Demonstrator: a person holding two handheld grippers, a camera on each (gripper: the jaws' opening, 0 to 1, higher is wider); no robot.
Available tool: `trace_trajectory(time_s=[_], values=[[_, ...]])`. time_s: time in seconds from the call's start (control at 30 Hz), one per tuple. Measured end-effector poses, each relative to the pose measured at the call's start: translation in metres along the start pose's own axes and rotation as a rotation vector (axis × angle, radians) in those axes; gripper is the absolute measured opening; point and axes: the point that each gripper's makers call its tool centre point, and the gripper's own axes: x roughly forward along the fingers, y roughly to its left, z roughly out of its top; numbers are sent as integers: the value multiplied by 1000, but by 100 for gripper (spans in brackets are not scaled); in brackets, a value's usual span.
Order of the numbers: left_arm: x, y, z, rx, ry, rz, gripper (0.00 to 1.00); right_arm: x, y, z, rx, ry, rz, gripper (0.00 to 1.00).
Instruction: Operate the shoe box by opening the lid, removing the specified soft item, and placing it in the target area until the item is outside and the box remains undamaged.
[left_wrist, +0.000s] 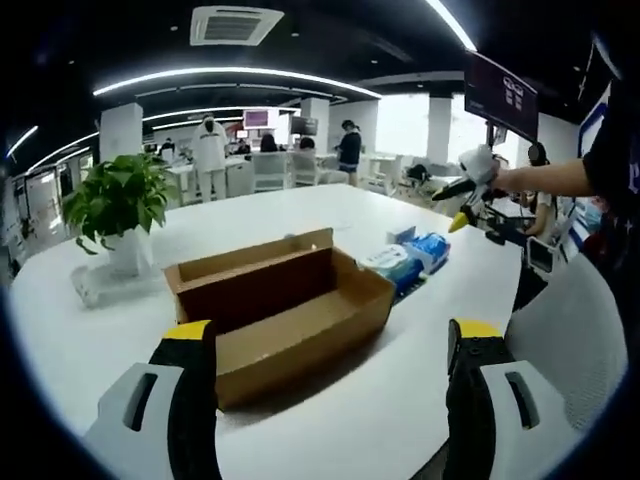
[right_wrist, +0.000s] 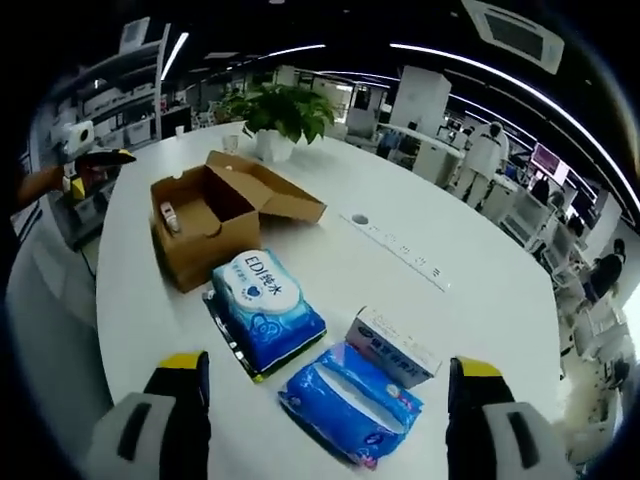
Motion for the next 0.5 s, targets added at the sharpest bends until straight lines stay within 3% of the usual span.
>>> trace_trajectory(time_s=[0.5], values=[[21,20,7,56,33,-33,89,-20,26,10,66,-78,-44,100]])
